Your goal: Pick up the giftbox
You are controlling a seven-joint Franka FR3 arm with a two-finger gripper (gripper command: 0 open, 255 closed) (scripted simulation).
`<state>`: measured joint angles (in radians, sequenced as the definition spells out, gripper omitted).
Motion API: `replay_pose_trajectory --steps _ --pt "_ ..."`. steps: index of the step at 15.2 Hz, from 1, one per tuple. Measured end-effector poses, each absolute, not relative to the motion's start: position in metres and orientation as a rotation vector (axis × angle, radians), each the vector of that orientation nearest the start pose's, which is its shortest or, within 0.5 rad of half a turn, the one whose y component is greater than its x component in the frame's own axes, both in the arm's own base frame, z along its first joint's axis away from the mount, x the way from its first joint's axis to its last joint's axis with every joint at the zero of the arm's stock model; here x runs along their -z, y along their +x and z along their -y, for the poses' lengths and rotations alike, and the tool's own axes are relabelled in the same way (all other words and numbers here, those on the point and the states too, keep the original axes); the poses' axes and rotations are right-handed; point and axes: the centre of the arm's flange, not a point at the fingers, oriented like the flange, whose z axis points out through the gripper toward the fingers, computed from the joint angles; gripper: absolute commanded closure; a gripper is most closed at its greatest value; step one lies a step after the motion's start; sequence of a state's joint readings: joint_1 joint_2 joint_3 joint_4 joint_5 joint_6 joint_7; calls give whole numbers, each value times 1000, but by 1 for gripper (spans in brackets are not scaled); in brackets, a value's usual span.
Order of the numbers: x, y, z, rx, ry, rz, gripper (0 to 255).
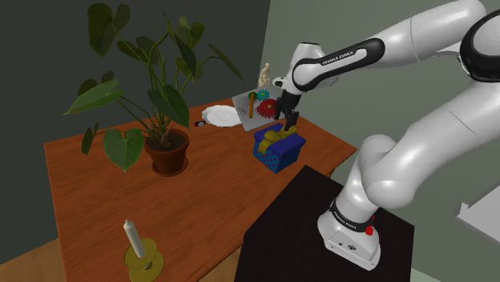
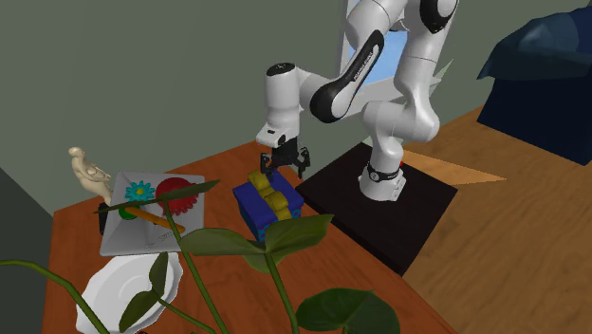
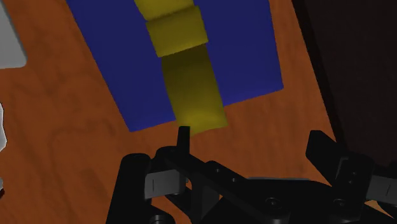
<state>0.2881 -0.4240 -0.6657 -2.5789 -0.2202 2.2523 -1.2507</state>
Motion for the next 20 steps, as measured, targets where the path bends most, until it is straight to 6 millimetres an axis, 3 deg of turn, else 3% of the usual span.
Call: replay_pose_trajectory --steps 5,12,13,20 --pt "-335 419 173 126 -2465 1862 0" --pt "-297 423 174 125 -2439 1898 0" --pt "-295 423 174 125 -2440 1898 255" --pt "-293 423 174 128 -2440 1900 255"
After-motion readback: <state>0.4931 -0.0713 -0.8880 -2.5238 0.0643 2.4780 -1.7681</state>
